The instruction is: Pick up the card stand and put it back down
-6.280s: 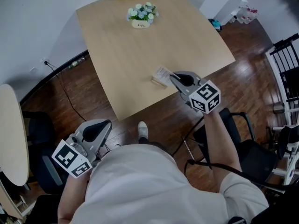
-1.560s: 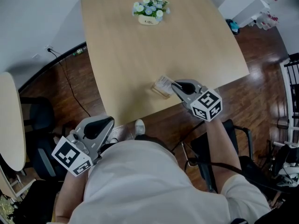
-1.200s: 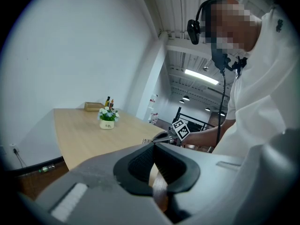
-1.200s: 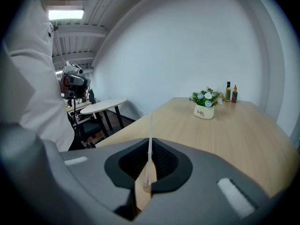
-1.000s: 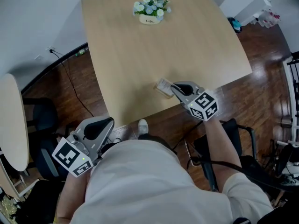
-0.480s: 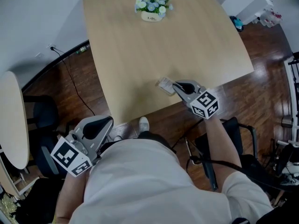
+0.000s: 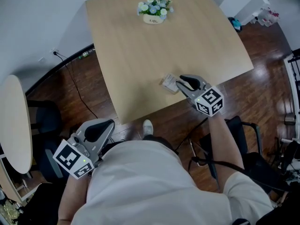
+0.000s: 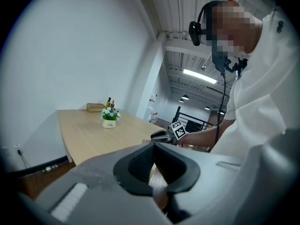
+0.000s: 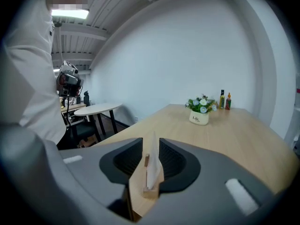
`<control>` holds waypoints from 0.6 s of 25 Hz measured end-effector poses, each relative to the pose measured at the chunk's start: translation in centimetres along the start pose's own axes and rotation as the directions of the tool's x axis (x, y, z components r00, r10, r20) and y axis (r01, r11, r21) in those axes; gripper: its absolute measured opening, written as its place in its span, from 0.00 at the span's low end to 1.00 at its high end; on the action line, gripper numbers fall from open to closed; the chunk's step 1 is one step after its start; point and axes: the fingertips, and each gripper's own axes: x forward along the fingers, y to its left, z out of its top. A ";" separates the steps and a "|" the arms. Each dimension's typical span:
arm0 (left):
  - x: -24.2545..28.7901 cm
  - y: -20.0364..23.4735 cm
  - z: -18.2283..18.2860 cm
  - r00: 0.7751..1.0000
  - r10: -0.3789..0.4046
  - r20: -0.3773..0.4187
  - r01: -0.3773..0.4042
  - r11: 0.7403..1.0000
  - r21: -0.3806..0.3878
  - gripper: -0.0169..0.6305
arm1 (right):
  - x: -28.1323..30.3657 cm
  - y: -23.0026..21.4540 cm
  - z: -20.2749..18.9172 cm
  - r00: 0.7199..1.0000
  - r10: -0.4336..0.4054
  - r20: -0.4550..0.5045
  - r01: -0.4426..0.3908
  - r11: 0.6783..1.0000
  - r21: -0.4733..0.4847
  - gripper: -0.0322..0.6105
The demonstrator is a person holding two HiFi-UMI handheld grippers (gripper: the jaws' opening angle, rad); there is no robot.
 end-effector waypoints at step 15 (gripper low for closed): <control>-8.4 -2.3 -2.5 0.979 -0.200 0.024 0.198 0.978 0.072 0.03 | -9.3 12.2 7.3 0.928 -0.357 0.105 0.359 0.933 0.003 0.27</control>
